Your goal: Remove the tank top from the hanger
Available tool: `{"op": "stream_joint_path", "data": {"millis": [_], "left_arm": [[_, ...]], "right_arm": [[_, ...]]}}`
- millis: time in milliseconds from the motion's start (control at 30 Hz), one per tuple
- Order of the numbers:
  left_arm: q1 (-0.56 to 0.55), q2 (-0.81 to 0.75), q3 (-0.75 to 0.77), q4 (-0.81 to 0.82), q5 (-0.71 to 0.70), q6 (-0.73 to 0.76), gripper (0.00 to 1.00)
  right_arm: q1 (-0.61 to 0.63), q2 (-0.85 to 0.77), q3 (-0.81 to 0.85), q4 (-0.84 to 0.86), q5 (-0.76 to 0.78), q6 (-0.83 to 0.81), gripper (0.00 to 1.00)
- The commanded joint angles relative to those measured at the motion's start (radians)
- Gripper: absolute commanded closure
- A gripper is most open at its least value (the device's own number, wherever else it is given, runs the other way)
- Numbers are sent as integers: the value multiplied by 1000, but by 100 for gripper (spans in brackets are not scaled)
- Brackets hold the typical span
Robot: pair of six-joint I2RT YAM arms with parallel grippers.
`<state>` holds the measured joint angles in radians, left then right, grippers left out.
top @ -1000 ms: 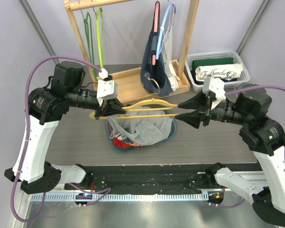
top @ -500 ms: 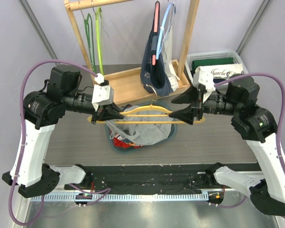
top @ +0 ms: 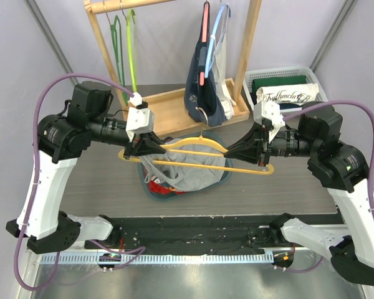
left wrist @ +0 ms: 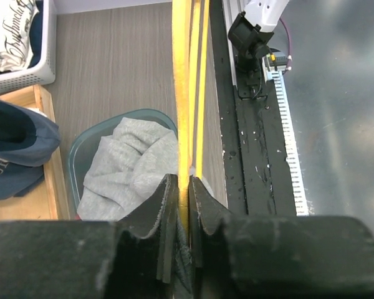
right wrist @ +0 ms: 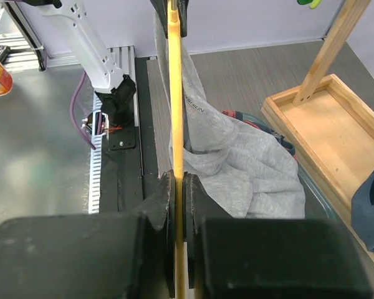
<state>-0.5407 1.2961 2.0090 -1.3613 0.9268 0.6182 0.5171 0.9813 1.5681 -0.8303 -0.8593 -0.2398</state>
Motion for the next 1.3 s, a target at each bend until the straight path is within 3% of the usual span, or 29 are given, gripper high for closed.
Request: {"op": "stream_joint_path", "data": {"millis": [0,33,67,167,367,600,800,967,1200,1267], "left_arm": [[-5,-7,40,95,-2,-66,62],[-5,-11,28,163,-56,-136,48],[-5,-14,20,203,-101,-174,22],[-7,-24,19,300,-269,-245,0],[-7,-101,-64,390,-514,-239,0],[-7,-219,-395,502,-746,-297,0],[-39,-216,-513,574,-770,-417,0],[-62,-179,-468,626,-783,-457,0],[-64,-116,-405,665,-685,-563,0],[-65,-97,-400,668,-610,-578,11]], "right_arm": [[1,-6,41,20,49,19,99],[1,-7,41,29,61,25,99],[1,-9,41,31,84,28,99],[3,-16,44,52,209,51,99],[1,-24,47,109,400,106,99],[1,-23,79,135,453,166,99],[1,-29,75,165,391,221,99],[1,-43,52,165,375,238,99],[1,-59,24,166,355,238,99],[1,-66,23,165,359,238,99]]}}
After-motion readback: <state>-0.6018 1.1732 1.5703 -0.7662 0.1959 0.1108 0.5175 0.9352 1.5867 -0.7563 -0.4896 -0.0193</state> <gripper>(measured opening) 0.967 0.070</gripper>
